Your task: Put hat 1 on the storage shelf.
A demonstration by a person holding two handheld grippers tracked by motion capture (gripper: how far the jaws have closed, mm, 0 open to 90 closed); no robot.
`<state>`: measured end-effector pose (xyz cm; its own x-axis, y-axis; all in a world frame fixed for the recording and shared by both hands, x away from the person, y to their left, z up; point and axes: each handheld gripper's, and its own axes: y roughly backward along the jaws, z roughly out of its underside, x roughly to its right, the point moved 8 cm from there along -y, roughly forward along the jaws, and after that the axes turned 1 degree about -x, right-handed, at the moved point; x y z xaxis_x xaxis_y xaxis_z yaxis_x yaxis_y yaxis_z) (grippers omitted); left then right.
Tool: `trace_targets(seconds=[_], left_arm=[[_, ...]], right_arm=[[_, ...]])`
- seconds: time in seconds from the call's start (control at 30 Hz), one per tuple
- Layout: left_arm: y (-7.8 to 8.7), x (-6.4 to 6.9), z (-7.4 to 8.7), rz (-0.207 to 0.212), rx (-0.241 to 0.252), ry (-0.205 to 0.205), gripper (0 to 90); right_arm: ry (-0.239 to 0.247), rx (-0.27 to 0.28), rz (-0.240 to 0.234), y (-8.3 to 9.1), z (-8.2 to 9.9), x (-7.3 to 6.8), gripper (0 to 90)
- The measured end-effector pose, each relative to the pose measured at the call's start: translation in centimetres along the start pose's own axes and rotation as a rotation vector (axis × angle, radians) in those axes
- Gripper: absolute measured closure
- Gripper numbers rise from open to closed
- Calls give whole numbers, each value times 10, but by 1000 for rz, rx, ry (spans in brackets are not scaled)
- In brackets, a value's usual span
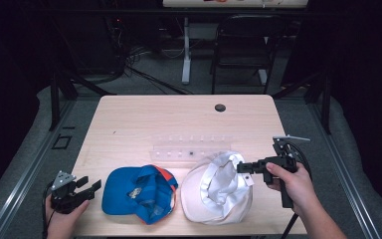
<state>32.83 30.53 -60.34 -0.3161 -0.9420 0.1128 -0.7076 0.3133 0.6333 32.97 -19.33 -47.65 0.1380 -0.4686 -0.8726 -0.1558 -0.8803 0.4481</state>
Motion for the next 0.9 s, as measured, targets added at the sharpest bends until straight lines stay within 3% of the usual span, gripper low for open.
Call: trace_targets(seconds=[0.03, 0.37, 0.9], left_arm=[[0, 0, 0, 0, 2, 0, 438], [0, 0, 0, 0, 10, 0, 437], [1, 1, -1, 1, 4, -5, 441]], right_arm=[[-6, 13, -15, 1, -2, -9, 816], [-12, 38, -75, 7, -12, -37, 816], [-16, 105, -124, 19, -30, -59, 816]])
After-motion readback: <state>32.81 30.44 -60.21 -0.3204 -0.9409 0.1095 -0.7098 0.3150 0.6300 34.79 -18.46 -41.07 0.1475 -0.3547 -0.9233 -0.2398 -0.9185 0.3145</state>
